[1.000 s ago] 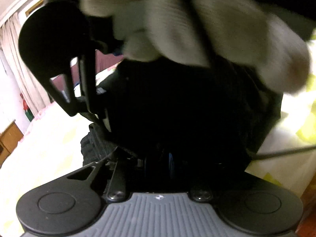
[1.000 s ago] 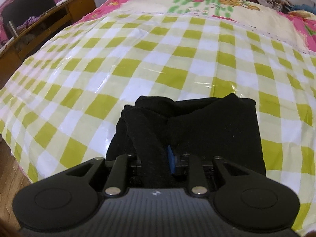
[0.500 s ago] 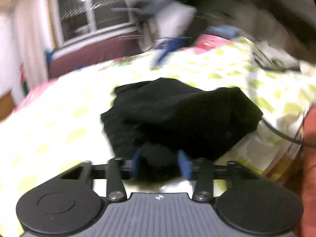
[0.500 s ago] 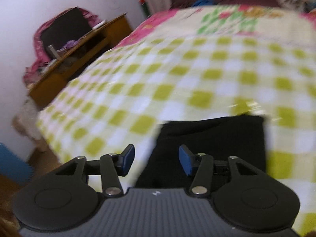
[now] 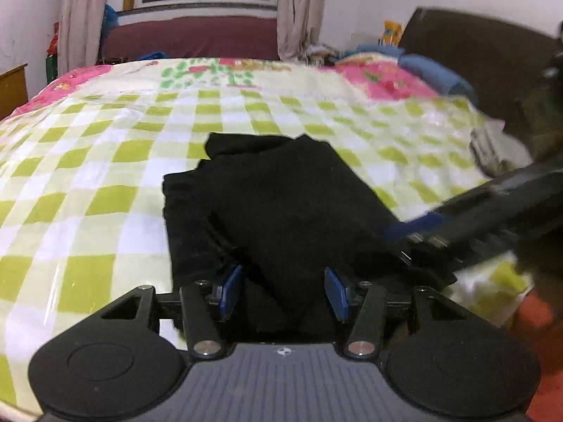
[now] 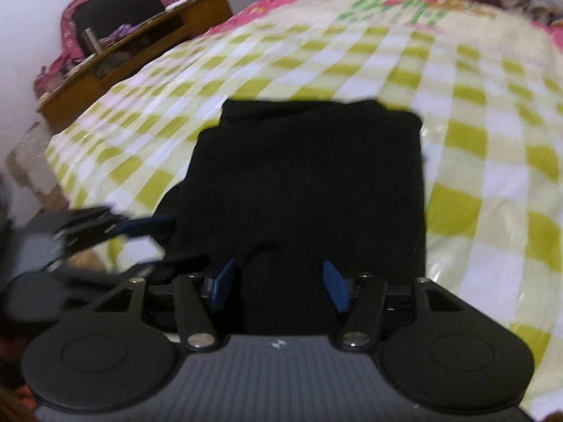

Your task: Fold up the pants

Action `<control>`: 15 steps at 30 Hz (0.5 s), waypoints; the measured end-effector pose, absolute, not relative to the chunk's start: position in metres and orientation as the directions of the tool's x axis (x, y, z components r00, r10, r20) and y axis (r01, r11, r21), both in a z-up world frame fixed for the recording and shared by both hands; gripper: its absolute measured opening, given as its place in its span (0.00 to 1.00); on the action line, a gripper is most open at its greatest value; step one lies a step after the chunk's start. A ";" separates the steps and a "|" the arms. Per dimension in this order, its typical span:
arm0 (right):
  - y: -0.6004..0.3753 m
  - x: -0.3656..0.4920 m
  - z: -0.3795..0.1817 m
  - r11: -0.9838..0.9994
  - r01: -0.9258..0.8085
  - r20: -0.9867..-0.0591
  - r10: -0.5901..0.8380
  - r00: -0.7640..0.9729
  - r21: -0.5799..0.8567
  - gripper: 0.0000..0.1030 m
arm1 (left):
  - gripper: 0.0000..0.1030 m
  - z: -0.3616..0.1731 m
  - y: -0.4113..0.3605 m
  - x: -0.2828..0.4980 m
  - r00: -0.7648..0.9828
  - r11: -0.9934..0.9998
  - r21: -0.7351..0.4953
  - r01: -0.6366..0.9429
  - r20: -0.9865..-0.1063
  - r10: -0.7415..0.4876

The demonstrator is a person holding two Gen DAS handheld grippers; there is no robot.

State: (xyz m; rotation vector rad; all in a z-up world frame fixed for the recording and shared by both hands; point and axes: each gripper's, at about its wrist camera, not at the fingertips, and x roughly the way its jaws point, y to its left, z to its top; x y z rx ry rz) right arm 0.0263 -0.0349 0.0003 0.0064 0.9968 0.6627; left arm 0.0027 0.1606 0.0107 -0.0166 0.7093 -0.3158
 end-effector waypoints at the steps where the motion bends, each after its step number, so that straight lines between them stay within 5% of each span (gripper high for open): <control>1: -0.038 0.027 0.002 0.795 -0.528 -0.775 0.525 0.353 0.298 0.56 | 0.61 0.011 0.157 0.007 0.715 0.952 -0.100 0.288 -0.639 -0.283; 7: -0.031 0.069 0.054 0.671 -0.723 -0.689 0.603 0.401 0.166 0.56 | 0.55 0.024 0.149 0.016 0.707 0.941 -0.025 0.339 -0.653 -0.272; 11: 0.020 0.103 0.060 0.461 -0.887 -0.732 0.595 0.333 -0.029 0.56 | 0.57 0.022 0.146 0.015 0.706 0.940 -0.007 0.341 -0.659 -0.261; 15: 0.058 0.121 0.044 0.281 -0.960 -0.806 0.568 0.168 -0.002 0.55 | 0.62 0.020 0.148 0.016 0.699 0.937 -0.029 0.347 -0.659 -0.279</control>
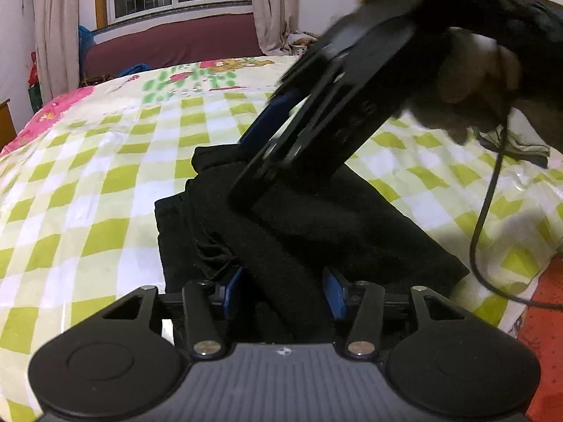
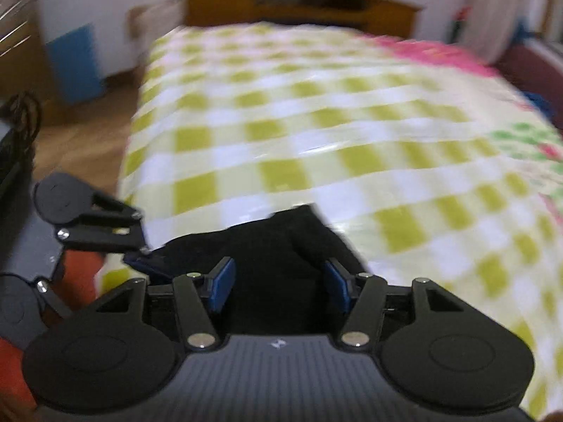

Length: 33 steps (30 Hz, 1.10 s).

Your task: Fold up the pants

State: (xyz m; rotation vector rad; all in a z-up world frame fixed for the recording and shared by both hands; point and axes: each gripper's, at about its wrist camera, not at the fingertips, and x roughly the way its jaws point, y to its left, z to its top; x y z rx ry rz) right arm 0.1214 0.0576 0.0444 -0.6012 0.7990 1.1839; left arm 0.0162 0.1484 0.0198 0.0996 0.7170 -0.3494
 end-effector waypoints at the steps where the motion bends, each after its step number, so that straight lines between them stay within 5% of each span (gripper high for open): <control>1: 0.067 0.123 0.040 0.249 -0.968 -0.820 0.553 0.148 -0.007 0.55 | 0.63 0.019 0.149 0.016 0.695 0.936 -0.036 0.349 -0.660 -0.284; 9: 0.082 0.131 0.042 0.116 -0.989 -0.881 0.473 -0.023 0.088 0.41 | 0.64 0.015 0.144 0.009 0.712 0.923 0.023 0.383 -0.645 -0.279; 19: 0.103 0.154 0.021 0.118 -0.980 -0.910 0.403 -0.099 0.159 0.39 | 0.64 0.014 0.138 0.004 0.732 0.907 0.098 0.410 -0.629 -0.263; 22: 0.094 0.152 0.027 0.204 -0.949 -0.893 0.431 -0.134 0.241 0.12 | 0.64 0.015 0.136 0.001 0.736 0.899 0.118 0.421 -0.624 -0.262; 33: 0.049 0.199 0.082 0.519 -0.826 -0.744 0.637 0.202 0.220 0.00 | 0.63 0.043 0.132 0.017 0.825 0.909 0.197 0.368 -0.520 -0.221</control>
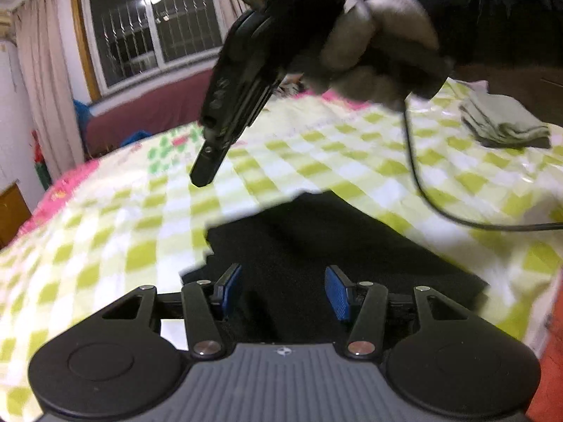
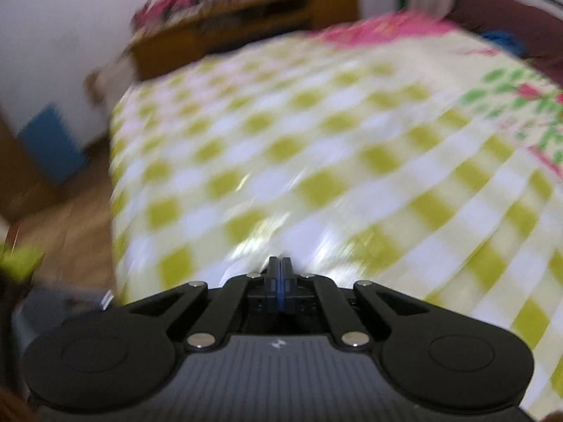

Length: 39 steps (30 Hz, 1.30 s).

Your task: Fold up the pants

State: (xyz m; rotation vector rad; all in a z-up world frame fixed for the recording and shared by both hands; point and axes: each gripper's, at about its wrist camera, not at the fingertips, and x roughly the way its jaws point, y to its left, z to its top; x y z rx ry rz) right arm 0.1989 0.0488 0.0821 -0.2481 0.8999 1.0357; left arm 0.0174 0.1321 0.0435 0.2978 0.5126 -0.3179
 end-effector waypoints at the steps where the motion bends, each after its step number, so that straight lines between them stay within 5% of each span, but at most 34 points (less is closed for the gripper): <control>1: 0.049 0.208 0.079 0.547 -0.805 -0.740 0.636 0.219 0.231 0.00 | 0.63 0.041 0.130 0.023 0.825 0.909 0.216 0.356 -0.530 -0.197; 6: 0.042 0.197 0.071 0.390 -0.850 -0.745 0.667 -0.003 0.353 0.08 | 0.66 0.024 0.135 0.021 0.770 0.895 0.208 0.395 -0.605 -0.200; 10: 0.057 0.170 0.057 0.264 -0.933 -0.824 0.563 -0.058 0.246 0.47 | 0.77 0.022 0.140 0.013 0.748 0.909 0.131 0.395 -0.620 -0.235; 21: 0.085 0.183 0.009 0.170 -0.966 -0.918 0.378 -0.117 0.193 0.47 | 0.83 0.017 0.143 0.015 0.719 0.900 0.104 0.424 -0.643 -0.264; 27: 0.092 0.147 0.031 -0.004 -0.946 -0.878 0.370 -0.302 0.324 0.36 | 0.90 0.008 0.149 0.015 0.688 0.904 0.041 0.425 -0.663 -0.294; 30: 0.095 0.184 0.009 0.185 -0.908 -0.875 0.393 -0.281 0.375 0.24 | 0.90 0.007 0.148 0.015 0.698 0.905 0.056 0.421 -0.657 -0.284; 34: 0.098 0.167 0.013 0.195 -0.904 -0.865 0.421 -0.274 0.381 0.11 | 0.90 0.005 0.151 0.014 0.682 0.910 0.029 0.413 -0.673 -0.288; 39: 0.078 0.161 0.019 0.331 -0.854 -0.856 0.468 -0.221 0.401 0.06 | 0.86 0.013 0.140 0.011 0.718 0.914 0.081 0.398 -0.648 -0.255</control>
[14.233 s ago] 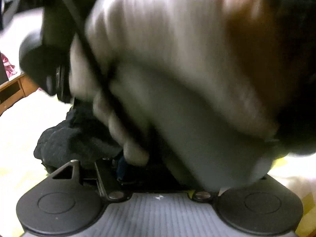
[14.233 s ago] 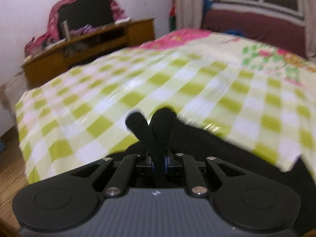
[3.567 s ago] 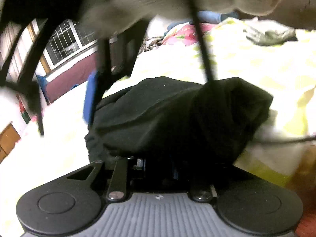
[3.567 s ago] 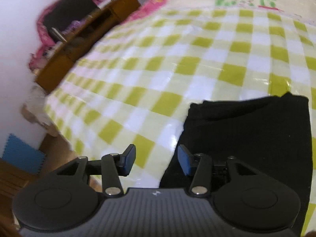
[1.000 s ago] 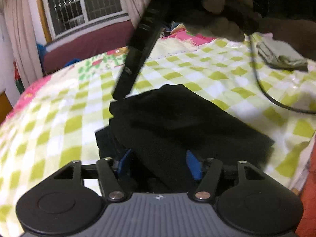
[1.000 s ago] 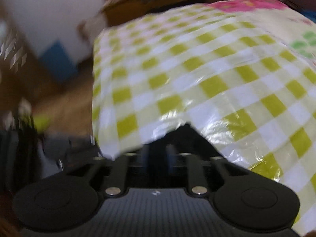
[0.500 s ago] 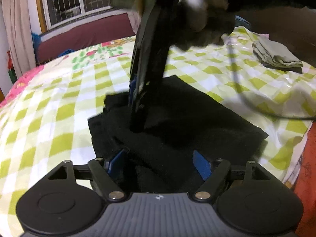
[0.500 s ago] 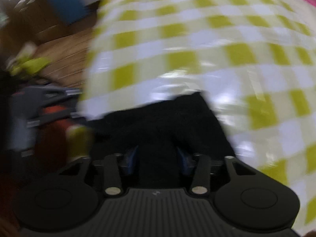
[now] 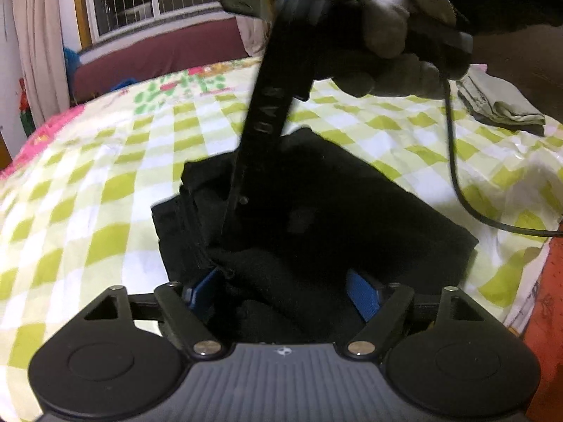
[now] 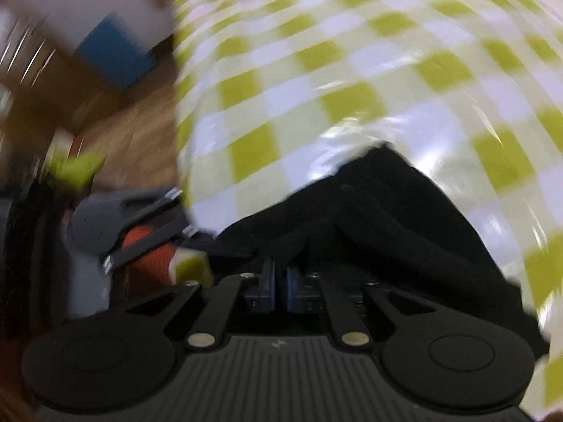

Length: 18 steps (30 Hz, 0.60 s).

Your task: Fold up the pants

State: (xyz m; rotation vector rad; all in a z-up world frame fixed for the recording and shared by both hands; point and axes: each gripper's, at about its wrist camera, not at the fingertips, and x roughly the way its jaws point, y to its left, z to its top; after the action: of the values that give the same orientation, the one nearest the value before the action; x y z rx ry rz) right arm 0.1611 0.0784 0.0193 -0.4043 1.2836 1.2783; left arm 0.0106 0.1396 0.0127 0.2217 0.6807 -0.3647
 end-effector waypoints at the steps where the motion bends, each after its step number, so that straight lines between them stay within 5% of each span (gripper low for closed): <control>1: 0.070 0.171 0.028 0.380 -0.820 -0.832 0.521 -0.192 0.427 0.06 | 0.85 0.016 0.138 0.010 0.729 0.912 0.098 0.398 -0.637 -0.250; 12: 0.023 0.202 0.051 0.483 -0.665 -0.635 0.773 0.018 0.570 0.03 | 1.00 0.014 0.128 0.044 0.767 0.949 0.085 0.302 -0.614 -0.189; 18: 0.028 0.210 0.064 0.449 -0.741 -0.646 0.763 0.026 0.500 0.03 | 0.68 0.020 0.123 0.044 0.767 0.931 0.157 0.330 -0.619 -0.167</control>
State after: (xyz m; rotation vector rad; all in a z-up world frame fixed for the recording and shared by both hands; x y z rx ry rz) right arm 0.2096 0.0284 0.0641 0.0267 1.0184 1.1620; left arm 0.0438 0.1230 0.0202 0.2654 0.6428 -0.2735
